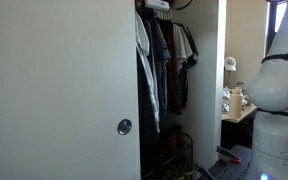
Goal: Take the clothes hanger and place it to the left on the rail
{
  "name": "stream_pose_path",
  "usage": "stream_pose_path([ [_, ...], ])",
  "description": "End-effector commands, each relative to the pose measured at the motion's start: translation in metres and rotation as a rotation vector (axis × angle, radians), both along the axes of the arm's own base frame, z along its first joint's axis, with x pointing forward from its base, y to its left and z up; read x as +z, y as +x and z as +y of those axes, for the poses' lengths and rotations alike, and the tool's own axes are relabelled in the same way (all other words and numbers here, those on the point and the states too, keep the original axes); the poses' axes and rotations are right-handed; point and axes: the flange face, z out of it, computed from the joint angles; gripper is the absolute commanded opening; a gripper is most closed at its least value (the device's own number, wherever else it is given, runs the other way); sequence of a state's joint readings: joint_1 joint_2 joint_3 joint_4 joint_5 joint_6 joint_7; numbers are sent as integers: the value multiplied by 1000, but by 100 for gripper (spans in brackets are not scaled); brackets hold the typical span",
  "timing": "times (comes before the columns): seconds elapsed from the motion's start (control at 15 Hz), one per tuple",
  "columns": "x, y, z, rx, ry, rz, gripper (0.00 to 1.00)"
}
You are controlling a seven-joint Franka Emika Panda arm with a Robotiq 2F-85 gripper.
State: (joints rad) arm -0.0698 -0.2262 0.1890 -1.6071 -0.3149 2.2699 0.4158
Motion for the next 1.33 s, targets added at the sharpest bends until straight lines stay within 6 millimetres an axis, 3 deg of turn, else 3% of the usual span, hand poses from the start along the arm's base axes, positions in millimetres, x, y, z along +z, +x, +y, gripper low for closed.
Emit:
stream_pose_path([
  [0.0,9,22,-1,18,-19,-23,3],
  [0.6,16,55,2,24,-36,-46,3],
  [1.27,-2,94,-10,8,-19,-25,3],
])
